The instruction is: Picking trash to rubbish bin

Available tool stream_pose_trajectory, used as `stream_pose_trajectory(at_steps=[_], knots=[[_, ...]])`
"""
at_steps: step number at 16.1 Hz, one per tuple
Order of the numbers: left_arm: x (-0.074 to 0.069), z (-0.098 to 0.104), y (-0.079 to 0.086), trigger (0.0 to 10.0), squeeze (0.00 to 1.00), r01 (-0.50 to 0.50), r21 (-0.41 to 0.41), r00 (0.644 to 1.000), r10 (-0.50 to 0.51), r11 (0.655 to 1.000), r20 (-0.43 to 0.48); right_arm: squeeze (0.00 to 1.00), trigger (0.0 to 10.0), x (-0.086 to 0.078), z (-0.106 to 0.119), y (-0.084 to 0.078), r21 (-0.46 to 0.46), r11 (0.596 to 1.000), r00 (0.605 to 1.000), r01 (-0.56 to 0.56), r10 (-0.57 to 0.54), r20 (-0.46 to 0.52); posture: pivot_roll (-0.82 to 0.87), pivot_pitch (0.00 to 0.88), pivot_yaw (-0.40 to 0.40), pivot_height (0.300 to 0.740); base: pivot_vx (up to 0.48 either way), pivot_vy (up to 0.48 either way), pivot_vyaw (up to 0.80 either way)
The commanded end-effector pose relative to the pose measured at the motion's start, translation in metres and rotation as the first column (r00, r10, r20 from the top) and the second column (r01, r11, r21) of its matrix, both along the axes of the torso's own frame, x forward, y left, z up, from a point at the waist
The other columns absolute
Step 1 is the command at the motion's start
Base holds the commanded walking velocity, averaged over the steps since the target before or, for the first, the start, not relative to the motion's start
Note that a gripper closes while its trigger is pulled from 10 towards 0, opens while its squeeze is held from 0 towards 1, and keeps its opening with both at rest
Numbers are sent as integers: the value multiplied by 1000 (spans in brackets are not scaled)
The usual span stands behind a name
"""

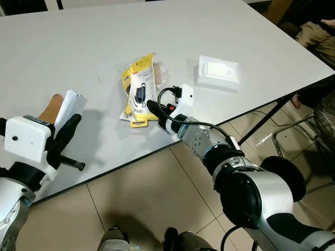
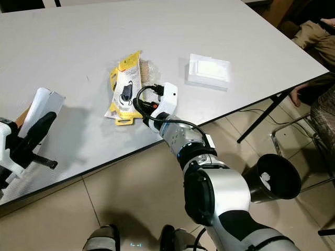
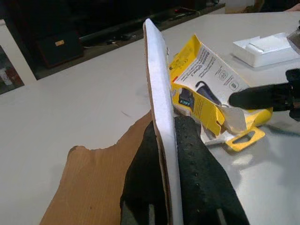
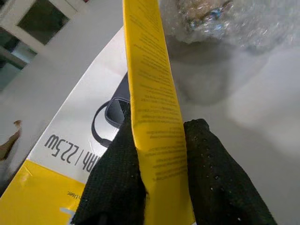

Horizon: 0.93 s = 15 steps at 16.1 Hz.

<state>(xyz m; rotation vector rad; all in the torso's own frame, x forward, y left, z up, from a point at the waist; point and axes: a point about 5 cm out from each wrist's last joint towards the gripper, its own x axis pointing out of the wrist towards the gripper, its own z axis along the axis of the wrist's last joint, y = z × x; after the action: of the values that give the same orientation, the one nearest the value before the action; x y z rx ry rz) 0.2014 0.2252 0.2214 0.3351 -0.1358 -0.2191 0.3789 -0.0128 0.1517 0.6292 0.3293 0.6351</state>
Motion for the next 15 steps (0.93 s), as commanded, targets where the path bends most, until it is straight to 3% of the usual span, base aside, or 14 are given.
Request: stream_pose_trajectory(at_steps=[1,4,7,10,11,14,15], knots=[[1,-1,-1,0,0,12,2,1000,-12,1000,-6,0,0,1,10,6,38,999,999,-32,30,34,367,175,-167,740,0,0,0],[9,-1,0,0,0,3,0,1000,-3,1000,15,0,0,0,29,17,108,985,986,-132,119,118,353,136,-163,740,0,0,0],[18,0,-2,0,0,12,-17,999,-12,1000,36,0,0,5,42,12,143,984,981,-109,83,177,329,111,-159,740,0,0,0],[29,-7,-17,0,0,60,-67,997,-57,996,46,0,0,13,52,-8,89,994,950,-55,24,311,276,78,-153,740,0,0,0],[30,-10,-23,0,0,74,-89,996,-71,993,46,0,0,14,52,-18,109,994,944,-26,-11,331,263,73,-149,740,0,0,0],[35,-17,-35,0,0,102,-122,994,-97,987,45,0,0,14,48,-49,29,998,897,47,-55,438,215,50,-136,740,0,0,0],[37,-18,-37,0,0,107,-132,994,-102,985,47,0,0,13,50,-60,46,997,884,63,-77,461,198,44,-131,740,0,0,0]])
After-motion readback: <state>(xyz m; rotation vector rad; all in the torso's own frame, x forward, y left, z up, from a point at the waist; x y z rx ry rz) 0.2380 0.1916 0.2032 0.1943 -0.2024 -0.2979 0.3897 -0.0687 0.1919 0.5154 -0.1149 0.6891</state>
